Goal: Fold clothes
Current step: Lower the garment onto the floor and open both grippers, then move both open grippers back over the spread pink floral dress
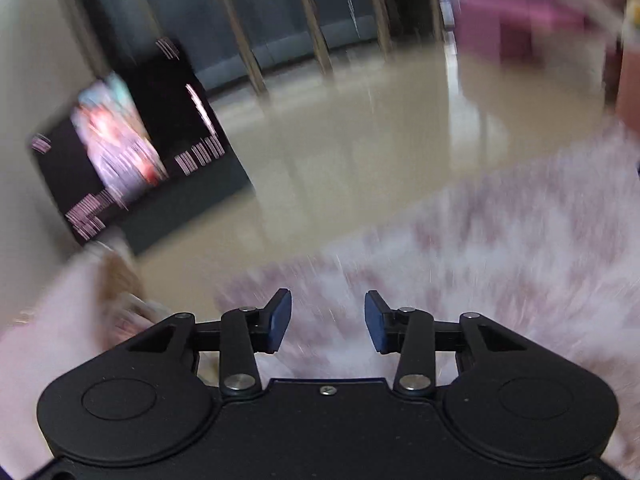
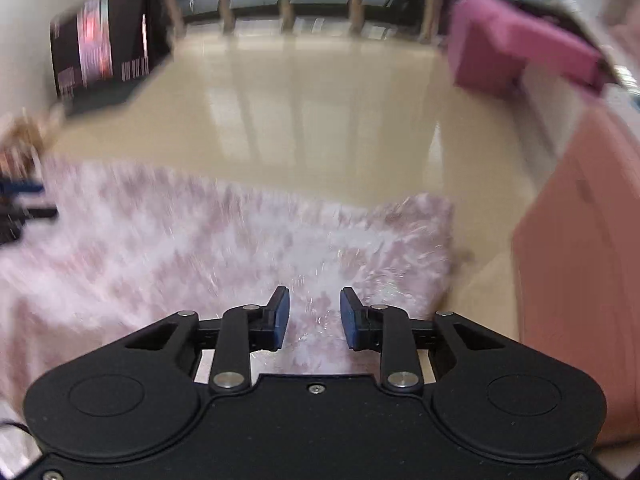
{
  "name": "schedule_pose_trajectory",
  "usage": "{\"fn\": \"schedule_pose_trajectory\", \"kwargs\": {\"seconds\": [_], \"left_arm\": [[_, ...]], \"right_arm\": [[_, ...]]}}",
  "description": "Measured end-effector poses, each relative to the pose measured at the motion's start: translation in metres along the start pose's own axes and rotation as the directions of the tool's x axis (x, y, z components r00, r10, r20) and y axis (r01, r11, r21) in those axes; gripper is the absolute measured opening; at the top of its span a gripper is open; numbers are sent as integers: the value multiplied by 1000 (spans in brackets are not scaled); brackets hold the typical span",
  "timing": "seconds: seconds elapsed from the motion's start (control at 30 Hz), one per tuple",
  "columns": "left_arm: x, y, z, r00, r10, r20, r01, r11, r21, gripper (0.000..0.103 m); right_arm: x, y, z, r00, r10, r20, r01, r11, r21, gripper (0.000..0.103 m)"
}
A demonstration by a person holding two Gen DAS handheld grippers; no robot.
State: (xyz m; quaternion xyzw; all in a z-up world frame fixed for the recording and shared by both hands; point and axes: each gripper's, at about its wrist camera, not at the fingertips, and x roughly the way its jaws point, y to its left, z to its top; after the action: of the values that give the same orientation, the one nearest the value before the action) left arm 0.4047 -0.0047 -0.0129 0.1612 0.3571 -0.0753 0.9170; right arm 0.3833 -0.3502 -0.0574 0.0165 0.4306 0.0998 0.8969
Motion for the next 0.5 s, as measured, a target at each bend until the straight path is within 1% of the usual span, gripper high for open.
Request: {"fn": "schedule_pose_trajectory", "kwargs": {"seconds": [0.03,0.07,0.1,0.13,0.2,0.23,0.27,0.3,0.33,0.37,0.4,0.43,0.47,0.5], "left_arm": [[-19,4,0,998,4,64,-3,1000,-16,45],[-38,7,-2,994,-7,107,9,1000,-23,49],[-55,8,-4,990,-29,138,32,999,-25,57],[-71,7,-9,985,-58,163,62,998,-17,58],[-89,-5,-18,975,-126,185,123,992,23,58],[-93,-14,-22,972,-148,182,143,989,43,57],[-95,-27,-26,972,-160,174,151,986,65,57],[-91,-39,-30,974,-157,165,144,986,88,54],[-85,-51,-33,979,-145,146,130,986,105,49],[-75,-61,-37,985,-135,107,123,986,111,46],[-64,-70,-41,990,-126,69,118,986,116,39],[-52,-75,-47,992,-127,26,124,986,111,33],[-38,-79,-52,992,-124,-27,127,985,115,32],[-28,-82,-58,991,-112,-70,120,985,124,32]], "right_arm": [[-20,3,-5,999,27,45,-28,999,18,42],[-39,7,-12,995,57,79,-58,998,10,47],[-57,12,-20,990,88,111,-88,996,-4,55],[-73,20,-30,985,114,127,-110,993,-37,61],[-93,40,-52,979,148,138,-131,984,-122,61],[-97,50,-62,978,151,142,-128,979,-156,58],[-97,58,-69,977,152,150,-124,976,-176,56],[-96,67,-75,975,153,160,-120,973,-195,52],[-93,74,-79,972,151,178,-115,973,-200,47],[-83,79,-78,971,150,188,-113,975,-193,45],[-72,85,-77,969,148,196,-112,976,-186,43],[-60,87,-79,973,145,177,-115,978,-172,40],[-46,89,-81,978,142,153,-118,981,-157,38],[-31,90,-82,986,134,97,-120,983,-138,35]]}}
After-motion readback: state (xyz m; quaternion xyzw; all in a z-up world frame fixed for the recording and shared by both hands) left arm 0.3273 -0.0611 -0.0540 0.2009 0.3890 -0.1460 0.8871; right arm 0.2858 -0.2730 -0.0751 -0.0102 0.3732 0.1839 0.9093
